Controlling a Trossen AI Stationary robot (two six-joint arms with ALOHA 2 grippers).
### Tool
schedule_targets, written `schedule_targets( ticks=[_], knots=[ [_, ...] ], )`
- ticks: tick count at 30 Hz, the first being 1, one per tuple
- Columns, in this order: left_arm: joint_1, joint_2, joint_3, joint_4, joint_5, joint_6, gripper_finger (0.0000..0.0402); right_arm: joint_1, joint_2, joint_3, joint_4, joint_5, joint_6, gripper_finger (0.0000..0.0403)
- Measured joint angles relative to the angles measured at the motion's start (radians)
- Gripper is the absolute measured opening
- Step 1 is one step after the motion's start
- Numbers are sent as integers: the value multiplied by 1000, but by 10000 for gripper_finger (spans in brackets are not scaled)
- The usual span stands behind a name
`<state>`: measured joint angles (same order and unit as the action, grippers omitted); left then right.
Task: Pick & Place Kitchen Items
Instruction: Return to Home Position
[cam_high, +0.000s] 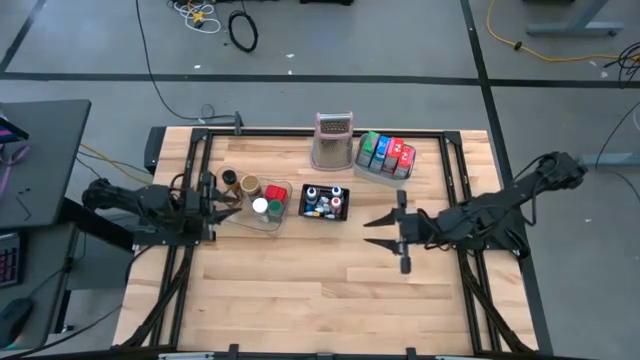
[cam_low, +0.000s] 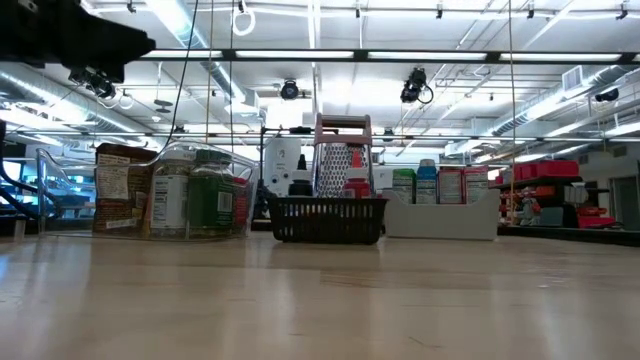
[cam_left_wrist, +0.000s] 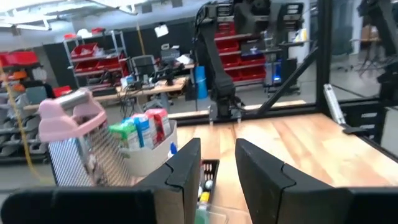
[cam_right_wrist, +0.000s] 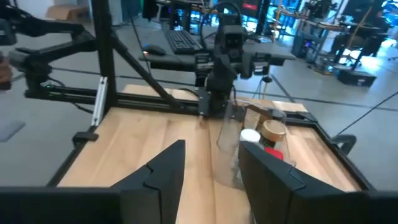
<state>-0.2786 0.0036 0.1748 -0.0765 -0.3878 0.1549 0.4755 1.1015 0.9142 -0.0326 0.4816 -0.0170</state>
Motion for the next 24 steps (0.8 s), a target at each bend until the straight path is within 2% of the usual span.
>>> schedule_targets(
  ticks=[8,12,14,19,24],
  knots=[
    [77,0,-18,33,35,-21,110,32,-144,-176,102,2,53,160],
    [119,0,-18,31,113,-23,110,46,-226,-267,158,60,37,160],
    [136,0,-18,25,120,-25,110,48,-261,-305,173,100,34,160],
    [160,0,-18,3,135,-45,110,48,-324,-332,188,124,35,160],
    [162,0,-22,-30,172,-69,110,48,-331,-346,181,121,35,160]
  ],
)
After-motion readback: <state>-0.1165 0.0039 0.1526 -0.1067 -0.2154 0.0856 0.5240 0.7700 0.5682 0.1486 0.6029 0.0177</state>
